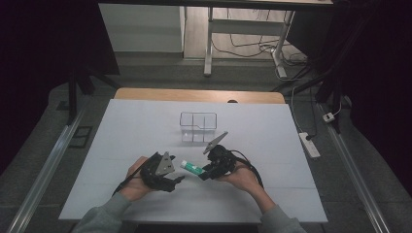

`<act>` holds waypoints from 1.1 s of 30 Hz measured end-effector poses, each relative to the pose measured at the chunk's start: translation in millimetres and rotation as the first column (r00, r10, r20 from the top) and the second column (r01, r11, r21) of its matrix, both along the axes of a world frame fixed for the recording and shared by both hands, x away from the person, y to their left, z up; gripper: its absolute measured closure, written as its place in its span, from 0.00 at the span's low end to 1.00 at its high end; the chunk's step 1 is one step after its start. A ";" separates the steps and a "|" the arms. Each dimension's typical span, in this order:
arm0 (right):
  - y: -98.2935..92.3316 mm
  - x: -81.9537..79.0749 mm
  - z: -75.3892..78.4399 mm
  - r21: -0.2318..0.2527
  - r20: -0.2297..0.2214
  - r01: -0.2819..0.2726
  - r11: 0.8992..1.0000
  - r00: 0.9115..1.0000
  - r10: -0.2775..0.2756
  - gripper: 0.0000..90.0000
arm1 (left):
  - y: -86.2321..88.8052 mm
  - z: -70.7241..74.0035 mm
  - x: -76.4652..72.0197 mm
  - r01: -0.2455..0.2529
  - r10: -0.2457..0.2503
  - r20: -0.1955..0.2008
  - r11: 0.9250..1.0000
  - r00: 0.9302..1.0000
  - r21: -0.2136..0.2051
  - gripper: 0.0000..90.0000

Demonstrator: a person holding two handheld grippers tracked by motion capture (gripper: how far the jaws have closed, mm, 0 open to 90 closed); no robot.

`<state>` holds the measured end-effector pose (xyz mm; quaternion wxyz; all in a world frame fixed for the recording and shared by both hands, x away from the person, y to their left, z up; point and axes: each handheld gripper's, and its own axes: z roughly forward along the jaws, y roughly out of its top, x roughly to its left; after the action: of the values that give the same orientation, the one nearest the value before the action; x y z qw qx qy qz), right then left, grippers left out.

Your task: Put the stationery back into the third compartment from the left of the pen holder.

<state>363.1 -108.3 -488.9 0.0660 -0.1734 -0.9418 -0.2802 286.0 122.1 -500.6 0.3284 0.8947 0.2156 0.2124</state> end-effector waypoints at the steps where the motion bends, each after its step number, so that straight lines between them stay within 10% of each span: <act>1: 1.3 0.4 0.2 0.000 -0.002 -0.012 1.000 1.000 0.012 0.72 | -1.0 -0.2 0.1 0.001 -0.001 0.003 1.000 1.000 0.005 0.27; 14: 19.8 -3.2 -0.9 -0.014 -0.030 -0.076 0.997 0.997 0.075 0.72 | -20.9 -3.7 -6.9 0.093 -0.099 0.048 0.989 0.994 0.118 0.35; 22: 24.4 -6.5 -0.3 -0.010 -0.047 -0.122 0.992 0.991 0.122 0.72 | -25.3 -10.1 -11.5 0.158 -0.174 0.060 0.964 0.983 0.213 0.53; 33: 17.9 -5.8 8.5 0.070 -0.056 -0.099 0.993 0.993 0.103 0.72 | -23.2 -14.2 -11.2 0.201 -0.207 0.016 0.962 0.978 0.183 0.70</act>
<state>357.3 -90.3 -480.3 0.1140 -0.1314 -0.9370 -0.3029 274.8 98.9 -514.8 0.2700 0.9343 0.0963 0.2118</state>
